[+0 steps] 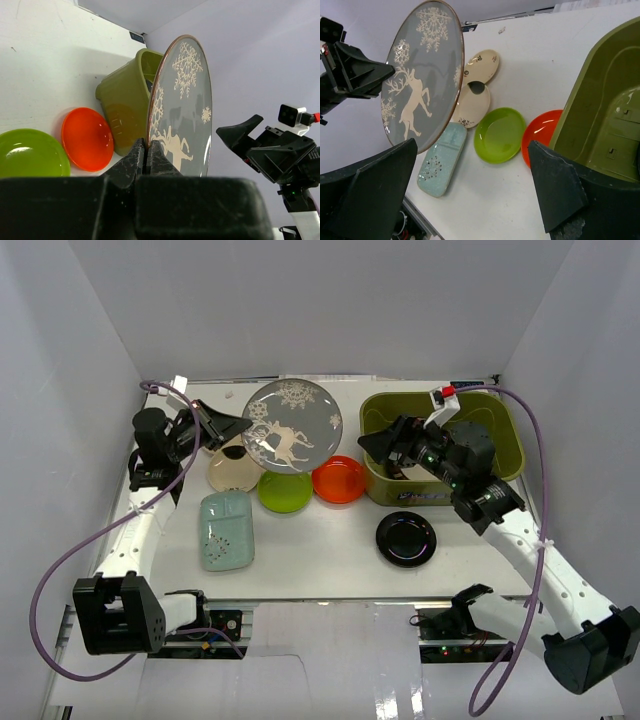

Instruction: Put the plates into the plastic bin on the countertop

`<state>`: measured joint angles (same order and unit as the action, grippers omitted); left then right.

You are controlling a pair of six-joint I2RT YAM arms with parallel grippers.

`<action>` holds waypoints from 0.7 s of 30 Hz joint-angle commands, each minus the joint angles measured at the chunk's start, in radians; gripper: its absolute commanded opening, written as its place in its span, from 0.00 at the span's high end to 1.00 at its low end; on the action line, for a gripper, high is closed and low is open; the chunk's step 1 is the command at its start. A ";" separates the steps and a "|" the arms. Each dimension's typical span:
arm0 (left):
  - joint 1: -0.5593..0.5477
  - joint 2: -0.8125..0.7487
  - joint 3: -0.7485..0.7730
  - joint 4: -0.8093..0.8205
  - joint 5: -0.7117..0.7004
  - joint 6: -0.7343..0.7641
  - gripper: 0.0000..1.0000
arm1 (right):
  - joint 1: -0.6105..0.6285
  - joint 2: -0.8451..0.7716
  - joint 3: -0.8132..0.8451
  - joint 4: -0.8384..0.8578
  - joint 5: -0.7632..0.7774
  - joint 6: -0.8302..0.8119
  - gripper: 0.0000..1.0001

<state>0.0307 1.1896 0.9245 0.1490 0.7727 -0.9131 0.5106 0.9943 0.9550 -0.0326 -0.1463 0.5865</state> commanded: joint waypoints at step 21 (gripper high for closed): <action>-0.115 -0.177 -0.050 -0.049 0.105 0.101 0.36 | -0.062 0.176 0.022 0.234 -0.153 0.114 0.92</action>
<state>-0.0769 1.1320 0.8921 0.0868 0.8146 -0.8234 0.5030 1.2156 0.9813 0.1577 -0.3557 0.7094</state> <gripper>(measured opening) 0.559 0.120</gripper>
